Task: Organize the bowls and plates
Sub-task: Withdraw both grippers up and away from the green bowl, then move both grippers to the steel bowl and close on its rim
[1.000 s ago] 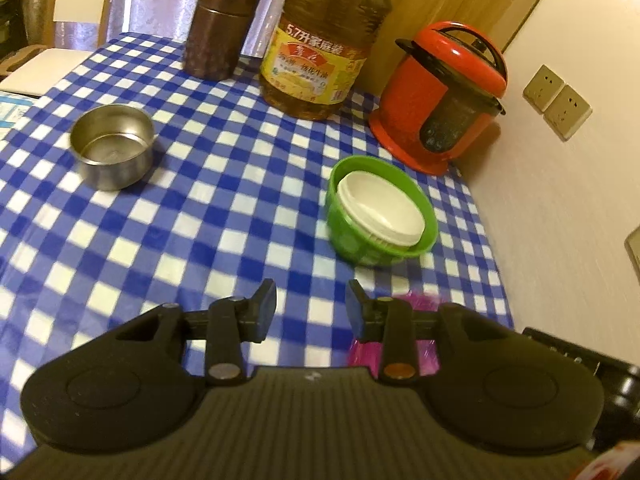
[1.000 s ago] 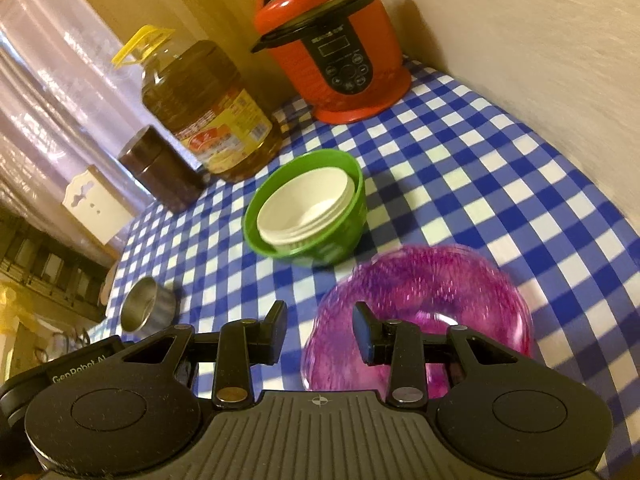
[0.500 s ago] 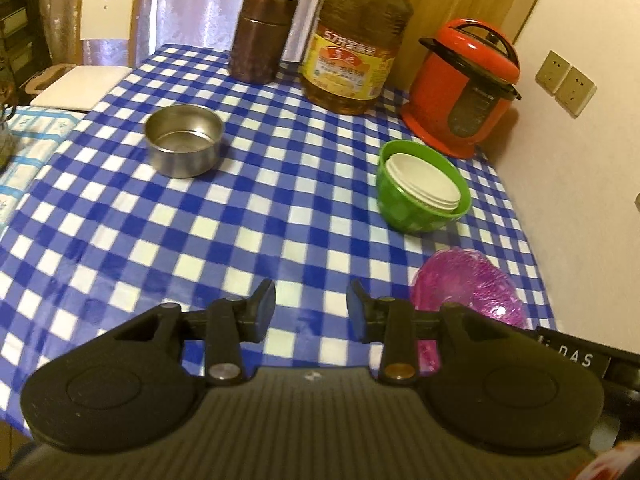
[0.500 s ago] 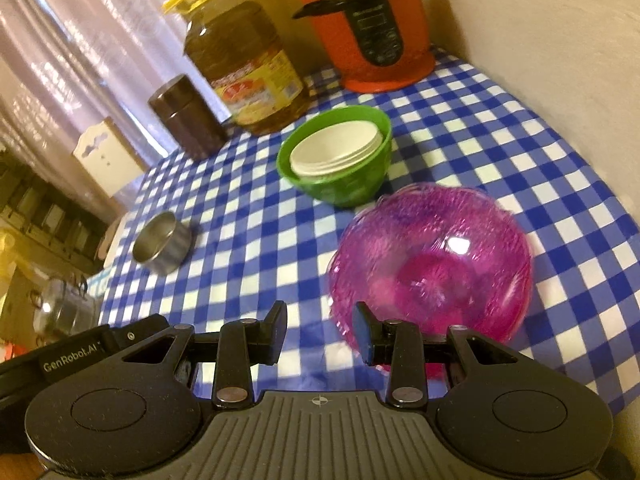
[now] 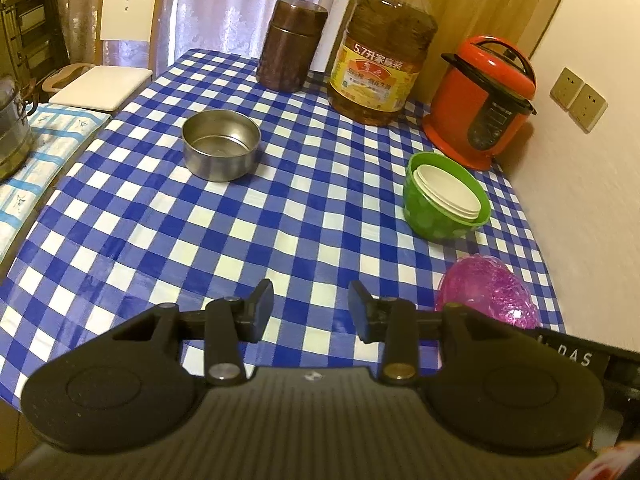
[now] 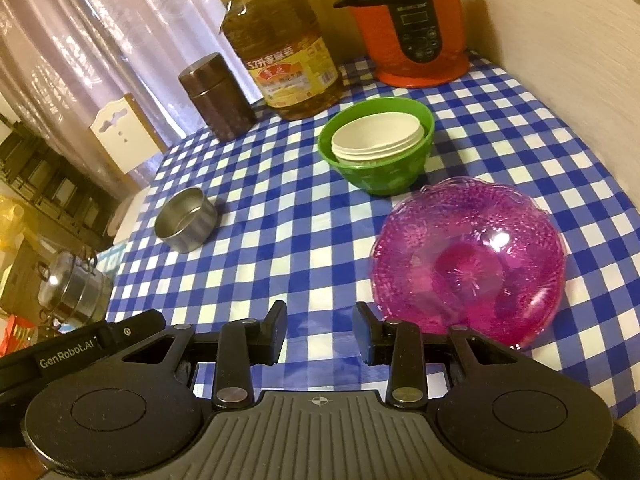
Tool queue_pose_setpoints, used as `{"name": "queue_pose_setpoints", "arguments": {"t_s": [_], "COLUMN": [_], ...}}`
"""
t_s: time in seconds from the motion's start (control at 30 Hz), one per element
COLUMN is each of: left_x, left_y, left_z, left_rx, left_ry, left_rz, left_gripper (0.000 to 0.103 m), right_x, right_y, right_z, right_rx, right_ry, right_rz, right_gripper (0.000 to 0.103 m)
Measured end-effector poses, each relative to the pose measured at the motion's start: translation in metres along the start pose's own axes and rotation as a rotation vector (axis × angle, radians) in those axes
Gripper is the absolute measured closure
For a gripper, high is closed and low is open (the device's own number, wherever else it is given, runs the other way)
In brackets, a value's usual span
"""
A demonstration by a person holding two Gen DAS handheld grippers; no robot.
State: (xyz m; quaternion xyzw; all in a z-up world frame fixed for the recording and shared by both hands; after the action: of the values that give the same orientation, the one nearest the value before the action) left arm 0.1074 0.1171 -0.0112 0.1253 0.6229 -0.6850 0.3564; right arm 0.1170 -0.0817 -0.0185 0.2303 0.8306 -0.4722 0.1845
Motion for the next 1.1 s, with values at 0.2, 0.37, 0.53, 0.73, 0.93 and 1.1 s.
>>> {"name": "queue_pose_setpoints", "arguments": {"t_s": [0.2, 0.37, 0.53, 0.73, 0.93, 1.1], "left_x": [-0.007, -0.016, -0.027, -0.041, -0.058, -0.075], "left_y": [0.006, 0.016, 0.029, 0.049, 0.070, 0.089], "left_z": [-0.009, -0.021, -0.036, -0.057, -0.080, -0.096], "left_rx": [-0.024, -0.041, -0.048, -0.058, -0.085, -0.094], "left_ry": [0.002, 0.004, -0.014, -0.030, -0.041, -0.047], "left_rz": [0.008, 0.014, 0.011, 0.005, 0.002, -0.005], "left_gripper": [0.066, 0.066, 0.065, 0.062, 0.061, 0.057], "right_x": [0.000, -0.006, -0.015, -0.028, -0.044, -0.058], "right_y": [0.013, 0.029, 0.049, 0.079, 0.113, 0.142], "right_z": [-0.005, -0.012, -0.021, -0.036, -0.055, -0.071], "right_rx": [-0.012, -0.025, -0.039, -0.056, -0.080, -0.111], "right_ry": [-0.004, -0.012, -0.018, -0.040, -0.061, -0.075], "right_rz": [-0.021, -0.031, -0.041, -0.058, -0.071, -0.078], "right_gripper": [0.066, 0.066, 0.066, 0.066, 0.066, 0.066]}}
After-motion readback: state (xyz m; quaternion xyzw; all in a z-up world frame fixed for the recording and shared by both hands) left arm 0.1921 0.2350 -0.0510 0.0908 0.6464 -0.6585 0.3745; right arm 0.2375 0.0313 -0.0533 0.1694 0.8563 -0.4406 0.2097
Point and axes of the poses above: each gripper's, at about its wrist camera, not at the fingertips, and y roughly the way its jaws point, z to its right, x to its underside, the point moved 4 cm from there along y, roughly the way its jaws point, and after that the axes turned 5 degrees about -x, right-handed, at the moved point
